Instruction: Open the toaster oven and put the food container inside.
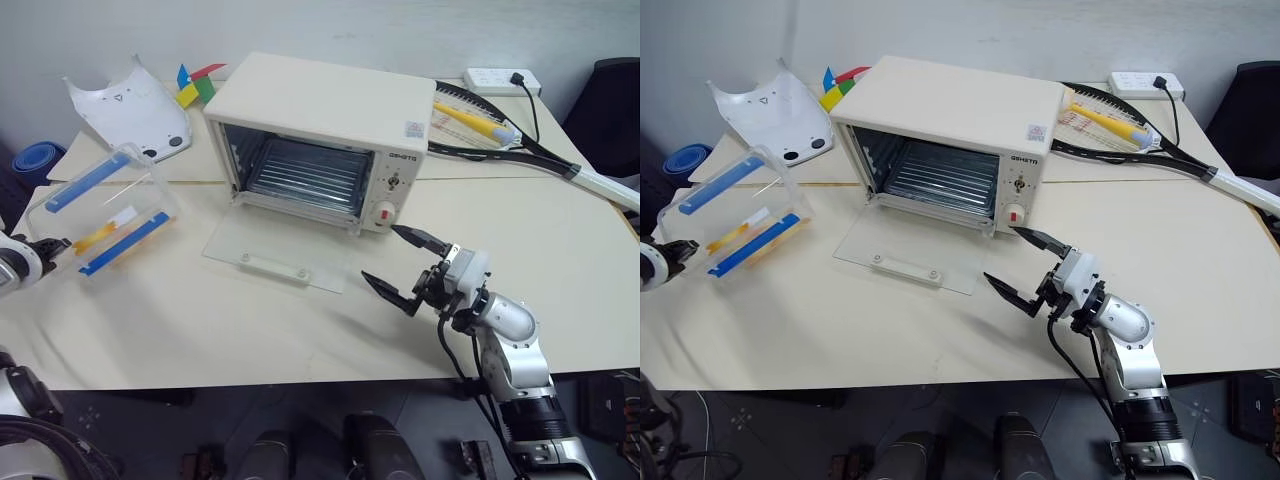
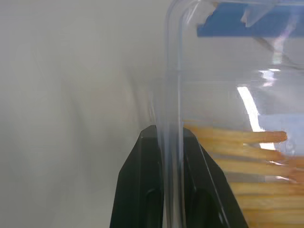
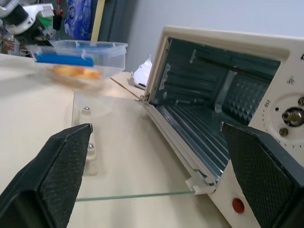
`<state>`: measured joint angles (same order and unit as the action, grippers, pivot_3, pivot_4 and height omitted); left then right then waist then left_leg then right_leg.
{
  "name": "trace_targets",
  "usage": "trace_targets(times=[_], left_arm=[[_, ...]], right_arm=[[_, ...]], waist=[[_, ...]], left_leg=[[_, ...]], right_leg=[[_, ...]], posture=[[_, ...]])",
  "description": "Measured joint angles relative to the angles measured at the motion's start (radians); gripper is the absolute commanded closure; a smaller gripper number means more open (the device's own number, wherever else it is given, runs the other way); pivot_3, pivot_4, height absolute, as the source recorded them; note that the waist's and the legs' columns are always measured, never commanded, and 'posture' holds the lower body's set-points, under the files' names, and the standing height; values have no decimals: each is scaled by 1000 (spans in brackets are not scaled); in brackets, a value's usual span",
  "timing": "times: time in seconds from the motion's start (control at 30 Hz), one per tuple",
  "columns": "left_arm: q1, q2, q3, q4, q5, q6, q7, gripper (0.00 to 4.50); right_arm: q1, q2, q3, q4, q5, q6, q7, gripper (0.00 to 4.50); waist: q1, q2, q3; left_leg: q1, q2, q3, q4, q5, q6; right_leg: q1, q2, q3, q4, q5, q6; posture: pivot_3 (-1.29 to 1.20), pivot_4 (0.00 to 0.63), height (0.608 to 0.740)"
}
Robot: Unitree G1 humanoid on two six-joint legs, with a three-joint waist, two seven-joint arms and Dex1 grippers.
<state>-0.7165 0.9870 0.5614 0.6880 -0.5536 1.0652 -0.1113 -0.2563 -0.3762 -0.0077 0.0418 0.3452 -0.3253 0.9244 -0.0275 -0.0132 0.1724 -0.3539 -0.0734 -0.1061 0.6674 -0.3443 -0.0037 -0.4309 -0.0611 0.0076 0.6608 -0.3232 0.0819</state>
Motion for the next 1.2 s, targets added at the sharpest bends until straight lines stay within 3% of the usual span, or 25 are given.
trace_targets(times=[0.2, 0.43, 0.67, 0.97, 1.2], left_arm=[[-9, 63, -151, -261, -18, 150, -200, 4484], [-197, -125, -392, -437, -27, 270, -251, 4484], [-282, -290, -608, -410, 64, 202, -299, 4484], [-365, -341, -598, -223, 151, 47, -385, 1745], [-338, -189, -488, -124, 118, -141, -674, 1745]], right_arm=[[66, -66, -33, 2, 10, -4, 22, 0], [149, -84, -44, -47, 22, 27, 13, 0], [292, -97, -46, -169, 39, 104, -23, 0], [408, -90, -69, -338, 43, 150, -125, 0], [465, -212, -94, -559, 161, 339, -120, 0]], waist=[[13, 0, 0], [28, 0, 0], [10, 0, 0], [12, 1, 0], [0, 1, 1]], left_leg=[[0, -1, -1, 0, 0, 1], [-1, -1, -1, 4, 0, 1], [-1, 0, 2, 1, 0, 0], [-1, 0, 2, 3, 1, -1], [-1, 1, 2, 0, 1, -1]], right_leg=[[1, -1, 0, 0, 0, 0], [1, 0, 0, 1, 0, 0], [-2, 1, 2, 1, 0, 0], [-1, 1, 2, 1, 0, 0], [-2, 1, 1, 1, 0, 0]], posture=[[0, 150, 740], [0, 150, 740], [0, 150, 740], [0, 150, 740], [0, 150, 740]])
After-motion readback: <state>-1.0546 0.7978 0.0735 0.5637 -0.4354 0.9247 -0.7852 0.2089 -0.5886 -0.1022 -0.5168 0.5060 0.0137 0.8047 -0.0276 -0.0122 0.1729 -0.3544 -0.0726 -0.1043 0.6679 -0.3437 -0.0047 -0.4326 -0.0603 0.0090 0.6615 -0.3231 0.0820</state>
